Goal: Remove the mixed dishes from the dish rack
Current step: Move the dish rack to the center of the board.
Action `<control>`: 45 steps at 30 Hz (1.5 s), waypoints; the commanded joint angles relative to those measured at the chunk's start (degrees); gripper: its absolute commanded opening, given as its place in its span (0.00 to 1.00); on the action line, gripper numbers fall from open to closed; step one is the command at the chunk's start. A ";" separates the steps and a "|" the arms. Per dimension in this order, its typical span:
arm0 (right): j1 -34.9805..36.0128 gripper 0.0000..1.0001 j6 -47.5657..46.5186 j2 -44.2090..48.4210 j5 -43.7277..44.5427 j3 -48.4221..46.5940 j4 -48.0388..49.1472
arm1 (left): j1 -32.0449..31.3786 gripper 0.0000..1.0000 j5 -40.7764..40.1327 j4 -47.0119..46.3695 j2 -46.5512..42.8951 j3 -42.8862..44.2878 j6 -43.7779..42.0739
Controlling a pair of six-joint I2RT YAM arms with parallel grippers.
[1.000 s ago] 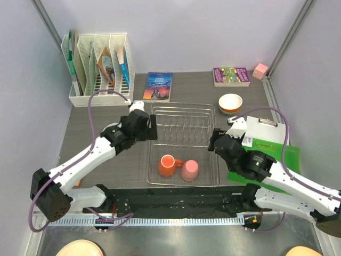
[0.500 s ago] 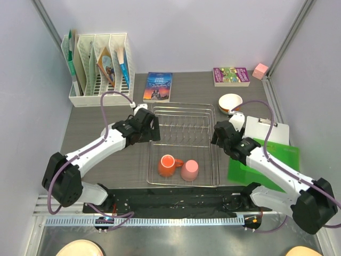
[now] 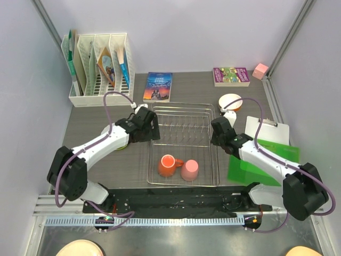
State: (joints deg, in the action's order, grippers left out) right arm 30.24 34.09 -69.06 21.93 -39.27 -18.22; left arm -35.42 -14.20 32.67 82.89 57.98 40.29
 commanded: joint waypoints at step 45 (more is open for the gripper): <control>-5.45 0.01 -2.01 -11.19 -9.01 -29.11 -8.41 | 8.61 0.00 23.76 0.03 15.72 17.44 2.42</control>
State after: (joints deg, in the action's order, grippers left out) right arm 25.69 28.49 -82.94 12.56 -59.02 -39.68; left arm -27.94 3.60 39.88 98.08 72.77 37.43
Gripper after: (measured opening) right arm 0.040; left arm 0.044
